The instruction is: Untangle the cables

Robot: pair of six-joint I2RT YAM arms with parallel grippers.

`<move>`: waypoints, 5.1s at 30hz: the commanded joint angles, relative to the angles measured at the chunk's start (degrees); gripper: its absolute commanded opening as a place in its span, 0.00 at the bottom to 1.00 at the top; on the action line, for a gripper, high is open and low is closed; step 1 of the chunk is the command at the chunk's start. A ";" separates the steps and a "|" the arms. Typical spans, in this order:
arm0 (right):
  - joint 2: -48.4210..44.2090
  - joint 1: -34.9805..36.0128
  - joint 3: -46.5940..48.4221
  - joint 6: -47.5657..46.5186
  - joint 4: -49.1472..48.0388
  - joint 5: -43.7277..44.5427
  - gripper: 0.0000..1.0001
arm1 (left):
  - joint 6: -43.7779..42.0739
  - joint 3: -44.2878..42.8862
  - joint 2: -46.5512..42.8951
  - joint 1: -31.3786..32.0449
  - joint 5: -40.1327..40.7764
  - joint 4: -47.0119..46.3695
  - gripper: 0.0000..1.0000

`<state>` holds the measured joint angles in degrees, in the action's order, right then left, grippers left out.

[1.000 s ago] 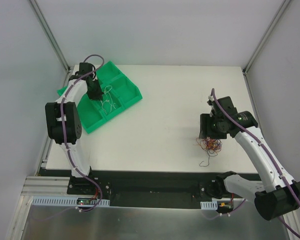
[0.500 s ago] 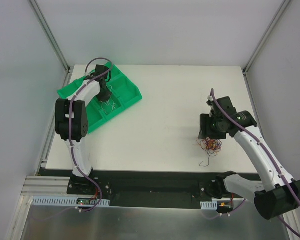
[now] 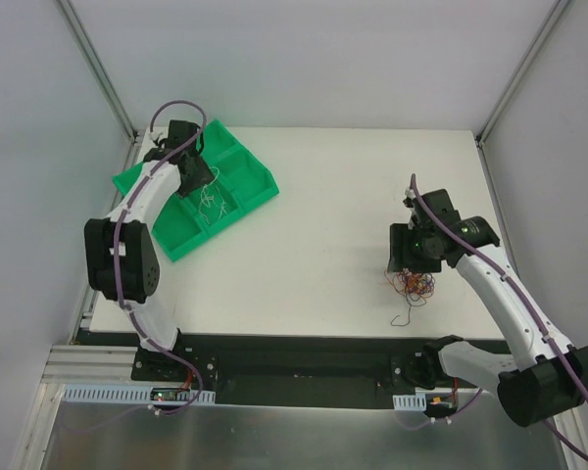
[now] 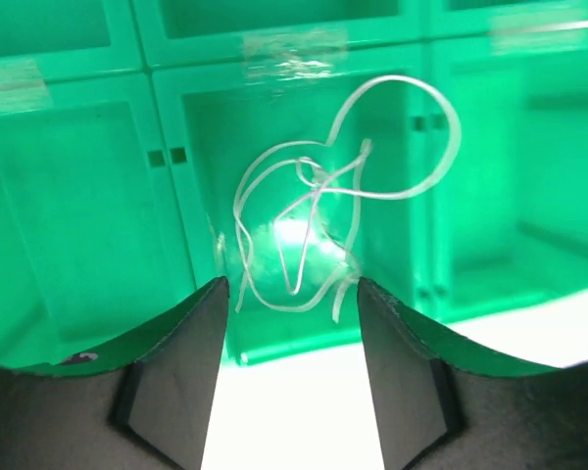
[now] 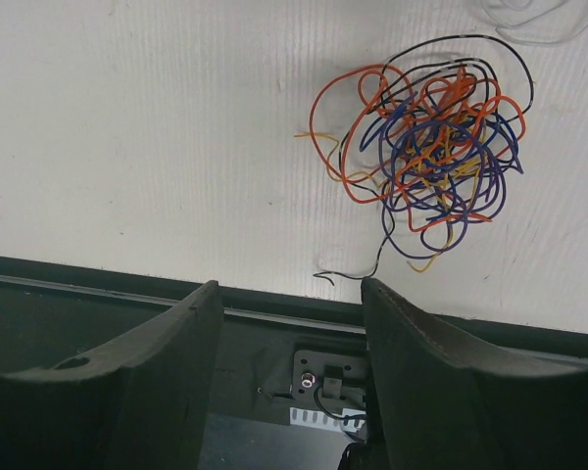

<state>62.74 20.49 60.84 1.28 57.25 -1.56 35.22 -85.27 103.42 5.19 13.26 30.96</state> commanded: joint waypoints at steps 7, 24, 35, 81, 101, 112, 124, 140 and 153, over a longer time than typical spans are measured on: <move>2.12 -0.45 0.51 4.78 -5.13 -1.60 0.61 | -5.78 2.83 -14.46 0.34 -24.47 0.24 0.67; 13.46 -8.89 0.77 9.09 -6.19 -3.11 0.53 | -12.02 26.82 -38.63 18.36 -34.96 -0.11 0.70; 25.48 -20.31 10.95 15.67 -9.44 -4.49 0.53 | -11.58 28.77 -43.04 18.54 -36.98 -0.02 0.76; 29.66 14.76 2.81 10.15 -28.15 -24.37 0.49 | -10.00 28.49 -36.98 18.54 -40.85 2.97 0.77; 38.95 8.43 8.95 6.28 -20.87 -23.66 0.34 | -4.29 8.65 2.74 28.99 -52.81 -5.56 0.67; 32.36 4.03 0.43 6.80 -24.02 -25.85 0.34 | -1.73 8.02 7.93 32.16 -51.30 -5.56 0.49; 35.78 7.98 -0.28 7.15 -31.93 -29.98 0.47 | -5.16 8.63 3.29 32.16 -53.16 -6.00 0.00; 34.20 9.22 -9.24 20.50 -56.97 -34.64 0.50 | -7.10 7.32 -7.08 30.85 -57.64 -5.91 0.00; 25.95 1.86 -0.81 16.13 -22.12 11.11 0.29 | -12.36 1.69 -30.17 30.14 -32.38 -5.91 0.00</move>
<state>94.74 28.80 57.45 21.87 17.63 -13.58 28.69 -79.61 89.71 35.88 -35.42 26.24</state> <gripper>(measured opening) 0.290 0.006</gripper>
